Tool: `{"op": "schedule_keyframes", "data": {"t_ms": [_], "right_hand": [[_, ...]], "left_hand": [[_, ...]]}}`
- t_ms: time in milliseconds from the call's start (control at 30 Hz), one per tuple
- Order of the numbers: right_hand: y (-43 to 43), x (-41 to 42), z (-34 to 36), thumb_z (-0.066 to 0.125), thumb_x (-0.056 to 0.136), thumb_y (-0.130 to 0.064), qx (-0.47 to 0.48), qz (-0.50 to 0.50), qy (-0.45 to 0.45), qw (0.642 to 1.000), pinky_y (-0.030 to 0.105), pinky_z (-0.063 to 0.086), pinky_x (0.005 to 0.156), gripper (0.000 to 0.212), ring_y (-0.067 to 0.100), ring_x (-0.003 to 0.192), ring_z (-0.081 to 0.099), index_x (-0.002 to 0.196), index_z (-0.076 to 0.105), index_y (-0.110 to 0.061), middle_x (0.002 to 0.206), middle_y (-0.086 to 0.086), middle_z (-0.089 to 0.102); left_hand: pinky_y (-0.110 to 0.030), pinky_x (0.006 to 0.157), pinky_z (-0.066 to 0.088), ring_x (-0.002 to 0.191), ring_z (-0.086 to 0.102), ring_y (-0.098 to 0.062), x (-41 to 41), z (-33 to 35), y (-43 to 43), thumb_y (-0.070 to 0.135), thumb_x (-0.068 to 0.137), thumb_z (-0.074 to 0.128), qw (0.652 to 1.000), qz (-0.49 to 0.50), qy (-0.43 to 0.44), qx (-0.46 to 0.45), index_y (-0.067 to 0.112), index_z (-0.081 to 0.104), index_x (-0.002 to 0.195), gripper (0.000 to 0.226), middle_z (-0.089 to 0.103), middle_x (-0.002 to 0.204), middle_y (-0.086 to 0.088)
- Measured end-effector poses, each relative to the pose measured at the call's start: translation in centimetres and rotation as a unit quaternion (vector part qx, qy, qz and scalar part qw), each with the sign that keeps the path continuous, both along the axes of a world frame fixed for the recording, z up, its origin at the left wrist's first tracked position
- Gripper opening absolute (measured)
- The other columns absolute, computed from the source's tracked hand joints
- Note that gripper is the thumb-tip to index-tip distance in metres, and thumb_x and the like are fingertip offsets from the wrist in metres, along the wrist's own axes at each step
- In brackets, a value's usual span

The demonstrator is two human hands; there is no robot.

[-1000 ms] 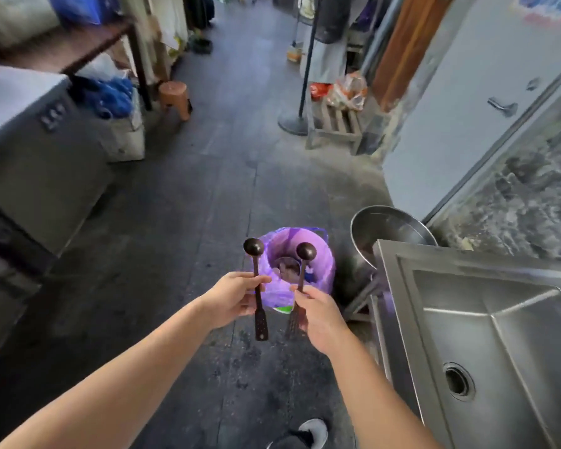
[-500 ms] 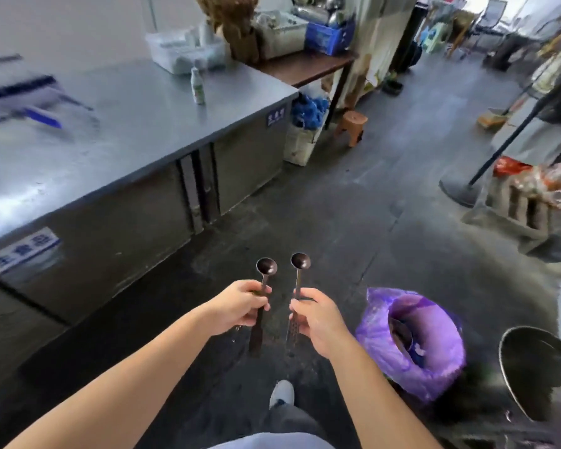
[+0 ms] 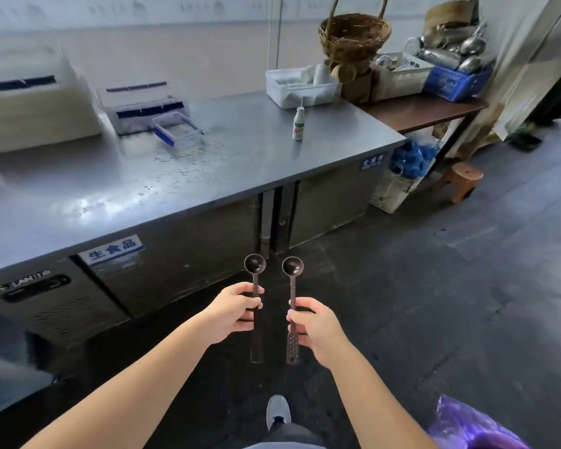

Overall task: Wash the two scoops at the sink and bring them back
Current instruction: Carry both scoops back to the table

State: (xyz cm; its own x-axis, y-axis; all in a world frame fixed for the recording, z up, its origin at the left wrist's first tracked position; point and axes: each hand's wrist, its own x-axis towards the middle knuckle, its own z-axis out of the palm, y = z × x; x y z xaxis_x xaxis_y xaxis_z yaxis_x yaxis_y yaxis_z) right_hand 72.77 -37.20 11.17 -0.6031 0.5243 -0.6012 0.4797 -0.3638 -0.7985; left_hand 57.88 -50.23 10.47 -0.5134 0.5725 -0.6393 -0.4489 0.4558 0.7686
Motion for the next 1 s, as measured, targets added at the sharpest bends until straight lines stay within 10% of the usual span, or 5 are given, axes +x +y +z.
{"op": "schedule_keyframes", "data": {"t_ms": [533,867,1000], "right_hand": [[10.5,-17.8,-1.2,0.068,0.090,-0.007,0.011,0.127,-0.040,0.991,0.043,0.061,0.085,0.024,0.027,0.092,0.070,0.111,0.066,-0.018,0.106,0.014,0.068],[12.0,-39.8,-2.6,0.070,0.089,-0.008,0.000,0.154,-0.021,0.988,0.036,0.059,0.074,0.020,0.026,0.086,0.069,0.106,0.067,-0.017,0.107,0.015,0.068],[12.2,-48.3,-1.5,0.070,0.089,-0.009,-0.015,0.158,-0.019,0.987,0.041,0.061,0.079,0.025,0.029,0.090,0.071,0.113,0.066,-0.016,0.108,0.015,0.071]], "left_hand": [[-0.031,0.063,0.057,0.063,0.069,-0.011,-14.4,-1.5,7.1,0.010,0.092,0.061,0.993,0.108,-0.043,0.014,0.024,0.072,0.104,0.022,0.070,0.092,-0.005],[-0.036,0.077,0.056,0.101,0.064,-0.027,-35.5,-2.3,8.6,0.015,0.092,0.062,0.993,0.113,-0.031,0.030,0.027,0.071,0.109,0.022,0.063,0.114,-0.007],[-0.034,0.066,0.059,0.081,0.072,-0.020,-44.5,-1.1,8.4,0.017,0.087,0.066,0.992,0.111,-0.031,0.051,0.029,0.074,0.104,0.023,0.069,0.099,-0.002]]}}
